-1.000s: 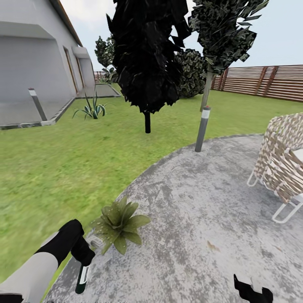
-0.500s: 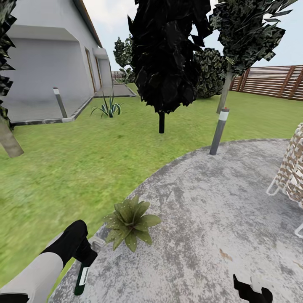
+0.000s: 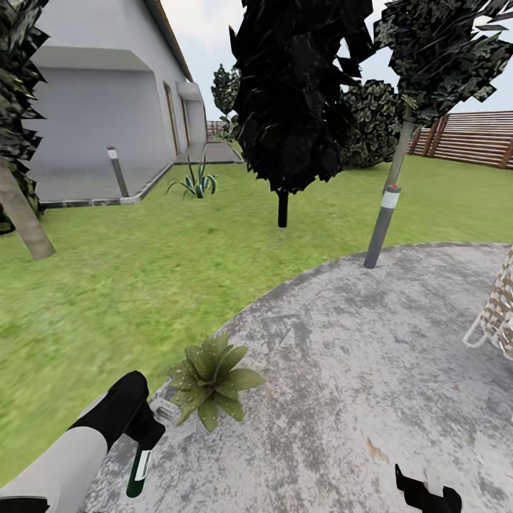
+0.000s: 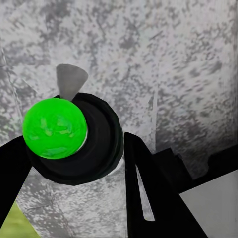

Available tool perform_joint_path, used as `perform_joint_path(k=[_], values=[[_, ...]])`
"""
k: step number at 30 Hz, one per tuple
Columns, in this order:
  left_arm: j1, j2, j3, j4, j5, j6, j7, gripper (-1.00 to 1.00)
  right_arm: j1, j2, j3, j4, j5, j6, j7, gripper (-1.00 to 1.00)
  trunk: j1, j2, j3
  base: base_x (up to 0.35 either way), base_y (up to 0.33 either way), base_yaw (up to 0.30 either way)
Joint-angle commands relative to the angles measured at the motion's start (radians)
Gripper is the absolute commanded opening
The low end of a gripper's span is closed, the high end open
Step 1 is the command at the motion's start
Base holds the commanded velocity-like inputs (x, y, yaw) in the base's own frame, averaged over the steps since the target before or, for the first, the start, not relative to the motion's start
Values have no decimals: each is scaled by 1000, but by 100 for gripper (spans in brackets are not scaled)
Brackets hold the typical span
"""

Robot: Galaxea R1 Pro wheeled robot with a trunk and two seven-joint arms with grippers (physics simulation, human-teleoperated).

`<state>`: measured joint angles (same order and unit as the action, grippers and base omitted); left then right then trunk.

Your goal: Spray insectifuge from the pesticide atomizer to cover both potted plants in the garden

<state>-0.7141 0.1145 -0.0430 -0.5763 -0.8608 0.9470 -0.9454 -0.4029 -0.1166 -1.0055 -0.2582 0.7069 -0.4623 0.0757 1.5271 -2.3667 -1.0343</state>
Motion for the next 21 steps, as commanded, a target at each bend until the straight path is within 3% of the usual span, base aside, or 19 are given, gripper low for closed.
perform_joint_path(k=[1, 7, 13, 21], values=[[-1, 1, -3, -2, -7, 4, -9, -100, -1, 0, -8, 0, 2, -4, 8, 100, 0, 0, -1, 169, -254, 276], [-1, 1, -3, -3, -7, 4, -9, -100, -1, 0, -8, 0, 2, -4, 8, 100, 0, 0, -1, 67, -264, 262], [-1, 2, -1, -4, -7, 4, -9, -100, -1, 0, -8, 0, 2, -4, 8, 100, 0, 0, -1, 53, -271, 29], [-1, 2, -1, -4, -7, 4, -9, -100, -1, 0, -8, 0, 2, -4, 8, 100, 0, 0, -1, 94, -271, 249]])
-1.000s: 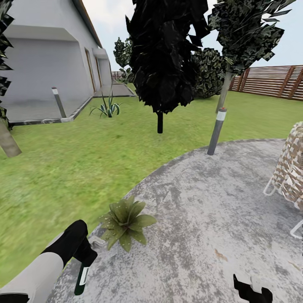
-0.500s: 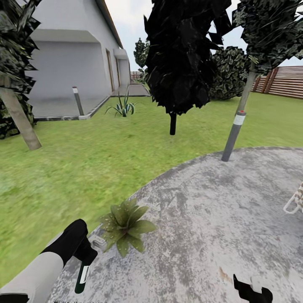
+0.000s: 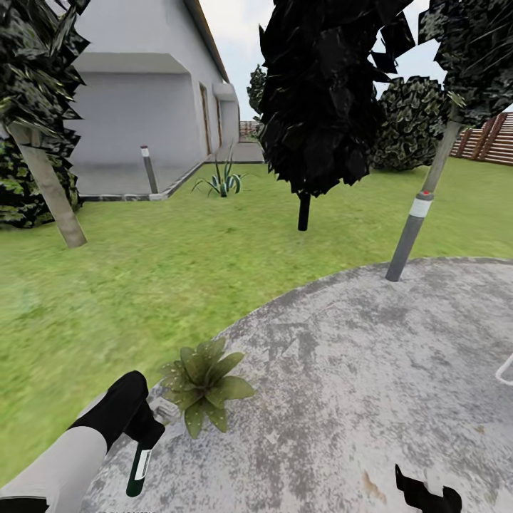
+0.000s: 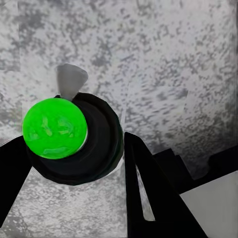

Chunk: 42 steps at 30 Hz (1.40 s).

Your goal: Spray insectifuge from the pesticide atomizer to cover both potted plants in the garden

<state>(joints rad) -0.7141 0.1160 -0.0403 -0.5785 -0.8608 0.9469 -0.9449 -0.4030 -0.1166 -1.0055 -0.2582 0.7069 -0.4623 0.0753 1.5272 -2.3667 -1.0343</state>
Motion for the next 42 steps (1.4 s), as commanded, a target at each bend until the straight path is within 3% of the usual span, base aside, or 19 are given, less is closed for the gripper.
perform_joint_path(k=[1, 16, 18, 23, 34, 38, 42], values=[[-1, 0, -5, -1, -7, 4, -9, -100, -1, 0, -8, 0, 2, -4, 8, 100, 0, 0, -1, 95, -271, 275], [-1, 0, -5, -1, -7, 4, -10, -100, -1, 0, -8, 0, 2, -4, 8, 100, 0, 0, -1, 121, -223, 276], [-11, -2, -13, -7, -6, 12, -20, -100, -1, 0, -8, 0, 2, -4, 8, 100, 0, 0, -1, 4, -2, 196], [-118, -15, -22, -6, -16, 22, -105, -100, 0, 0, -8, 0, 2, -4, 9, 100, 0, 0, -1, 0, 0, 7], [-134, -13, -31, 8, -19, 17, -126, -100, -1, 0, -8, 0, 2, -4, 8, 100, 0, 0, -1, 0, 0, 0], [-133, -8, -101, 8, -14, 19, -126, -100, -1, 1, -8, -1, 2, -4, 9, 100, 0, 0, -1, 0, 0, 0], [-132, -8, -117, 8, -11, 19, -126, -100, -1, 1, -8, -1, 2, -4, 9, 100, 0, 0, -1, 6, -1, 0]])
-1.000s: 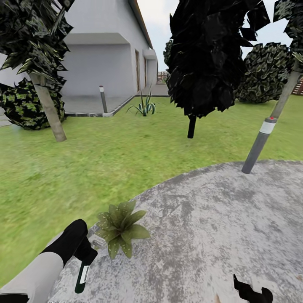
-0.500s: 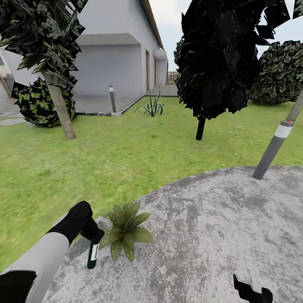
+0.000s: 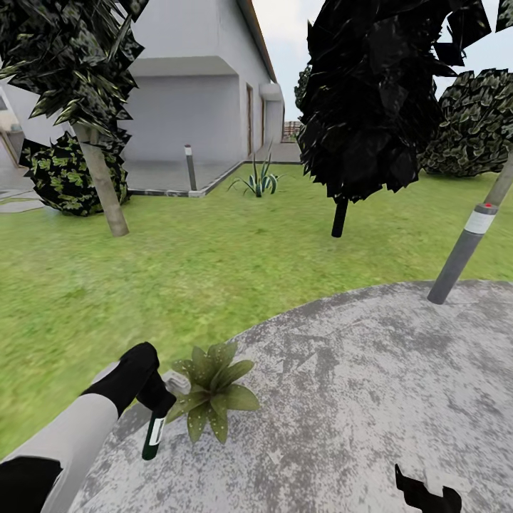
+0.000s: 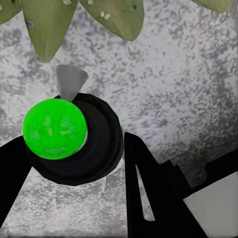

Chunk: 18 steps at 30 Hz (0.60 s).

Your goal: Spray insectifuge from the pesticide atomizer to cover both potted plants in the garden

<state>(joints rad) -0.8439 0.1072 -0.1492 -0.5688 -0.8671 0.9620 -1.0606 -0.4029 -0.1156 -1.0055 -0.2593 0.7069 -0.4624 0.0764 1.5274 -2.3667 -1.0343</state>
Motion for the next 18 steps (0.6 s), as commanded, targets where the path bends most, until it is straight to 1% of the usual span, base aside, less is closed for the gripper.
perform_joint_path(k=[1, 4, 5, 7, 8, 9, 10, 11, 14, 18], values=[[-3, 0, -8, -2, -3, 4, -11, -100, -1, 0, -8, 0, 2, -4, 8, 100, 0, 0, -1, 71, -38, 0], [-1, -3, -8, -1, -1, 4, -13, -100, -1, 1, -8, 0, 2, -4, 7, 100, 0, 0, -1, 163, -142, 70], [-1, -3, -9, 0, -2, 4, -33, -100, -1, 1, -8, 0, 2, -4, 7, 100, 0, 0, -1, 205, -187, 227], [-3, -1, -11, -1, -13, 1, -98, -100, -1, 1, -8, 0, 2, -4, 7, 100, 0, 0, -1, 222, -194, 257], [-4, 0, -12, -2, -16, 0, -112, -100, -1, 1, -8, 0, 2, -4, 7, 100, 0, 0, -1, 229, -197, 267], [-4, 6, -24, -9, -20, 1, -135, -100, -1, -1, -9, 0, 2, -4, 6, 100, 0, 0, -1, 233, -199, 45], [-4, 7, -29, -10, -21, 1, -137, -100, -1, -3, -9, 0, 2, -4, 6, 100, 0, 0, -1, 231, -200, 23], [-5, 9, -58, -13, -21, 4, -142, -100, -1, -6, -10, 0, 2, -4, 6, 100, 0, 0, -1, 190, -221, 2], [-6, 8, -66, -16, -21, 4, -143, -100, -1, -7, -10, 0, 2, -4, 6, 100, 0, 0, -1, 133, -170, 1], [-18, 8, -67, -16, -20, 6, -144, -100, -1, -1, -8, 0, 0, -4, 6, 100, 0, 0, -1, 8, -38, 0]])
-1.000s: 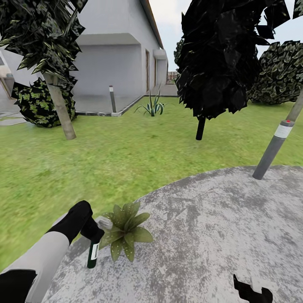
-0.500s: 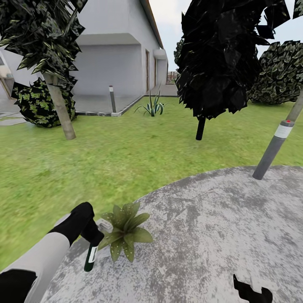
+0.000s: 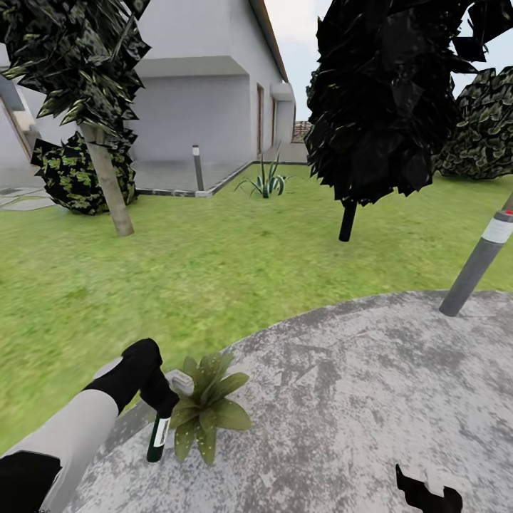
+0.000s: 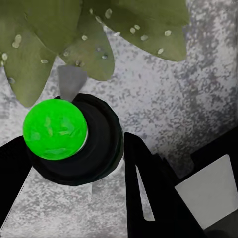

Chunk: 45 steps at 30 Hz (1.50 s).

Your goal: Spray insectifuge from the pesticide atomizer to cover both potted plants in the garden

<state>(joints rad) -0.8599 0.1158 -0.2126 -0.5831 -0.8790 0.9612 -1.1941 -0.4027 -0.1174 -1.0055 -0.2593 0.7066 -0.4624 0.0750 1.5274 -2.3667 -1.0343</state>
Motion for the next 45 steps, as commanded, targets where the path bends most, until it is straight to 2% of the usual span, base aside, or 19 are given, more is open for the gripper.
perform_joint_path(k=[1, 11, 13, 15, 16, 17, 18, 19, 23, 28, 38, 45], values=[[-2, -2, -4, -2, -8, 7, -10, -100, -1, 1, -8, 0, 1, -4, 8, 100, 0, 0, -1, 0, -189, 14], [-6, 2, -7, -2, -9, 4, -11, -100, -1, 1, -8, 0, 1, -4, 8, 100, 0, 0, -1, 0, -255, 231], [-40, 9, -16, 7, -5, 4, -12, -100, -1, 0, -9, 0, 2, -4, 8, 100, 0, 0, -1, 0, -92, 61], [-58, 11, -35, 12, -3, 2, -13, -100, -1, 0, -9, 0, 2, -4, 8, 100, 0, 0, -1, 0, -26, 17], [-62, 11, -58, 13, -2, 1, -14, -100, -1, 0, -9, 0, 2, -4, 8, 100, 0, 0, -1, 0, -10, 7], [-65, 11, -97, 14, -1, 2, -22, -100, -1, 0, -9, 0, 2, -4, 8, 100, 0, 0, -1, 0, -4, 8], [-66, 12, -124, 15, 0, 2, -43, -100, -1, 0, -9, 0, 2, -4, 8, 100, 0, 0, -1, 0, -2, 84], [-66, 17, -147, 15, -2, -1, -96, -100, -1, 1, -9, 0, 2, -4, 8, 100, 0, 0, -1, 0, -1, 210], [-60, 59, -174, 16, -2, -6, -146, -100, -1, 1, -8, 0, 2, -4, 8, 100, 0, 0, -1, 0, 0, 254], [-54, 80, -179, 16, -2, -12, -182, -100, -1, 1, -8, 0, 2, -4, 8, 100, 0, 0, -1, 0, 0, 85], [-53, 69, -183, 14, 0, -24, -188, -100, -2, 1, -8, 0, 2, -4, 8, 100, 0, 0, -1, 1, -6, 204], [-53, 67, -179, 14, -1, -22, -188, -100, -1, 1, -8, 0, 2, -4, 8, 100, 0, 0, -1, 107, -221, 16]])
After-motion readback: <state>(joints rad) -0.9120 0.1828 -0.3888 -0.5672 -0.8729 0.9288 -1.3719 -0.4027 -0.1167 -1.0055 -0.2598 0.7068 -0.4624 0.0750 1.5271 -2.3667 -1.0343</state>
